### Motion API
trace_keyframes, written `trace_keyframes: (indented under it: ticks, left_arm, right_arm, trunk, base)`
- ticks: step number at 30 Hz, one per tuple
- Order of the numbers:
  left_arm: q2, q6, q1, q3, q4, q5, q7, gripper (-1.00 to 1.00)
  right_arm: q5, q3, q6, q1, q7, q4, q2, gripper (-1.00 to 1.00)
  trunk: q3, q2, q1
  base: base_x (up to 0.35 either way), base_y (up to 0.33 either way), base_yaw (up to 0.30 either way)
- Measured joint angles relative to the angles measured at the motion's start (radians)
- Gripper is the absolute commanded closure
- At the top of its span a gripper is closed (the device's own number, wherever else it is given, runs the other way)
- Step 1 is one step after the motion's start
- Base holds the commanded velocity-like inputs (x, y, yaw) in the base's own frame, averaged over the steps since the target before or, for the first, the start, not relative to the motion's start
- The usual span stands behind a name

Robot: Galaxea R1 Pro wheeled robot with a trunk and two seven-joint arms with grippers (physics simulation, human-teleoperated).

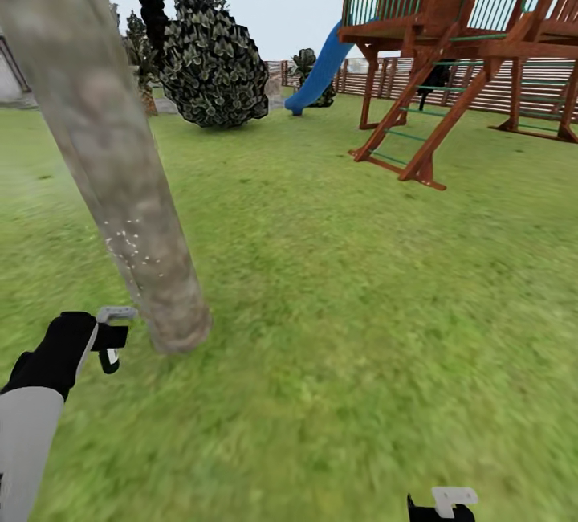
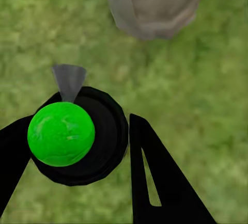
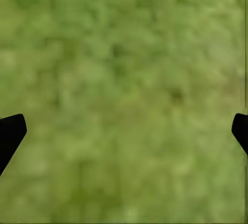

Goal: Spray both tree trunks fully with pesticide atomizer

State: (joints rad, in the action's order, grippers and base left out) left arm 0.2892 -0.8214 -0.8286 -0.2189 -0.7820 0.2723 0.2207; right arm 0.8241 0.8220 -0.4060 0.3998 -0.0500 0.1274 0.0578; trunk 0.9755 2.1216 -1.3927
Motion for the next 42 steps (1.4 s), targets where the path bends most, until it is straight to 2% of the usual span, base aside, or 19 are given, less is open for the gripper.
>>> trace_keyframes:
  ticks: [2, 3, 4, 6, 9, 14, 16, 17, 19, 23, 26, 33, 42]
  left_arm:
    - [-0.002, 0.058, 0.007, 0.0, 0.059, -0.003, -0.01, 1.0]
    - [-0.002, 0.157, 0.011, -0.014, 0.138, -0.001, -0.031, 1.0]
    - [-0.007, 0.211, 0.012, -0.038, 0.208, -0.007, -0.057, 1.0]
    - [-0.024, 0.232, 0.012, -0.046, 0.234, -0.01, -0.065, 1.0]
    - [-0.046, 0.24, 0.012, -0.048, 0.238, -0.007, -0.07, 1.0]
    - [-0.046, 0.241, 0.012, -0.051, 0.235, -0.002, -0.079, 1.0]
    - [-0.044, 0.242, 0.012, -0.083, 0.237, -0.002, -0.132, 1.0]
    - [-0.045, 0.242, 0.012, -0.101, 0.237, -0.004, -0.146, 1.0]
    - [-0.05, 0.243, 0.012, -0.114, 0.238, -0.009, -0.155, 1.0]
    - [-0.062, 0.244, 0.012, -0.117, 0.238, -0.013, -0.155, 1.0]
    - [-0.071, 0.281, 0.012, -0.116, 0.244, -0.009, -0.157, 1.0]
    - [-0.073, 0.297, 0.012, -0.113, 0.247, -0.006, -0.158, 1.0]
    - [-0.073, 0.296, 0.012, -0.109, 0.241, 0.001, -0.157, 1.0]
  right_arm:
    - [0.0, 0.001, -0.001, 0.0, -0.001, 0.0, 0.0, -1.0]
    - [0.0, 0.001, -0.001, 0.0, -0.001, 0.001, 0.0, -1.0]
    - [0.0, 0.001, 0.0, 0.0, -0.001, 0.002, 0.0, -1.0]
    - [0.0, 0.001, 0.0, 0.0, -0.001, 0.002, 0.0, -1.0]
    - [0.0, 0.001, 0.0, 0.0, -0.001, 0.002, 0.0, -1.0]
    - [0.0, 0.001, 0.0, 0.001, -0.001, 0.002, 0.0, -1.0]
    - [0.0, 0.001, 0.0, 0.001, -0.001, 0.002, 0.0, -1.0]
    - [0.0, 0.001, 0.0, 0.0, -0.001, 0.002, 0.0, -1.0]
    - [0.0, 0.001, 0.0, 0.001, -0.001, 0.002, 0.0, -1.0]
    - [0.0, 0.001, 0.0, 0.0, -0.001, 0.002, 0.0, -1.0]
    - [0.0, 0.001, 0.0, 0.001, -0.001, 0.002, 0.0, -1.0]
    - [0.0, 0.001, -0.001, 0.0, -0.001, 0.002, 0.0, -1.0]
    - [0.0, -0.001, -0.001, 0.001, -0.001, 0.001, 0.0, -1.0]
  trunk:
    - [0.0, 0.0, 0.0]
    - [0.0, 0.0, 0.0]
    - [0.0, 0.0, 0.0]
    - [0.0, 0.0, 0.0]
    - [0.0, 0.0, 0.0]
    - [0.0, 0.0, 0.0]
    - [0.0, 0.0, 0.0]
    - [0.0, 0.0, 0.0]
    - [0.0, 0.0, 0.0]
    - [0.0, 0.0, 0.0]
    - [0.0, 0.0, 0.0]
    - [0.0, 0.0, 0.0]
    - [0.0, 0.0, 0.0]
  base:
    - [0.246, -0.177, 0.003]
    - [0.204, -0.209, 0.0]
    - [0.176, -0.227, 0.0]
    - [0.123, -0.25, 0.0]
    - [0.014, -0.275, 0.0]
    - [0.001, -0.277, 0.074]
    - [0.0, -0.278, 0.263]
    - [0.066, -0.276, 0.274]
    - [0.169, -0.241, 0.276]
    - [0.263, -0.176, 0.277]
    - [0.293, -0.132, 0.204]
    - [0.252, -0.17, 0.011]
    - [0.028, -0.272, 0.106]
